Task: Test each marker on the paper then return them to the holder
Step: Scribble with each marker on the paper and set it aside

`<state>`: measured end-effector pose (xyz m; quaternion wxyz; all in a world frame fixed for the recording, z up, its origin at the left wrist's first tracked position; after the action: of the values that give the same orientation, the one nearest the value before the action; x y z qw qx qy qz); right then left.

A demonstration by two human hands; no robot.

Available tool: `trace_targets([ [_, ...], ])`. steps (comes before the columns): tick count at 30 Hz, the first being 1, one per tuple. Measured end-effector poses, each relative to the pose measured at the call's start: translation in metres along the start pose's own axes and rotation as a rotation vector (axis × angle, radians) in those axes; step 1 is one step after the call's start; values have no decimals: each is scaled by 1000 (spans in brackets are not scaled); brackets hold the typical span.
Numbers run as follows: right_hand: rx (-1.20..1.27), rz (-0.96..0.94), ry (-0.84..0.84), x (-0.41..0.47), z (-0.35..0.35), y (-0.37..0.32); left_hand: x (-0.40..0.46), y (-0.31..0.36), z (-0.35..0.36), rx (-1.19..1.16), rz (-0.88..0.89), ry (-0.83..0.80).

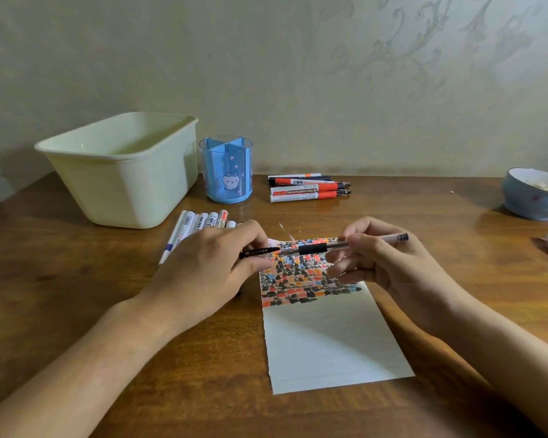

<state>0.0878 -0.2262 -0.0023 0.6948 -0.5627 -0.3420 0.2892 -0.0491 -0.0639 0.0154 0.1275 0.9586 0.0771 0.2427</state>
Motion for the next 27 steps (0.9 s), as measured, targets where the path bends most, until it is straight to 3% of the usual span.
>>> trace_targets([
  [8, 1, 11, -68, -1, 4, 4, -1, 0, 4, -24, 18, -32],
  [16, -343, -99, -80, -1, 5, 7, -2, 1, 3, -26, -12, -50],
  [27, -389, -94, -71, -2, 11, 3, -3, 10, -2, -60, 25, 5],
])
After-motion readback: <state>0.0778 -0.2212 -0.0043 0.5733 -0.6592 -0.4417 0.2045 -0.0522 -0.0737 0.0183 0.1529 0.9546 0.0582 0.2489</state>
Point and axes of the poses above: each hand's wrist, its own x-axis towards the middle knuckle, its own z-axis out of the palm, y = z × x, the point moved 6 cm from there along x, towards the middle knuckle, and after that the axes turned 6 degrees about x, right-handed, at the moved point
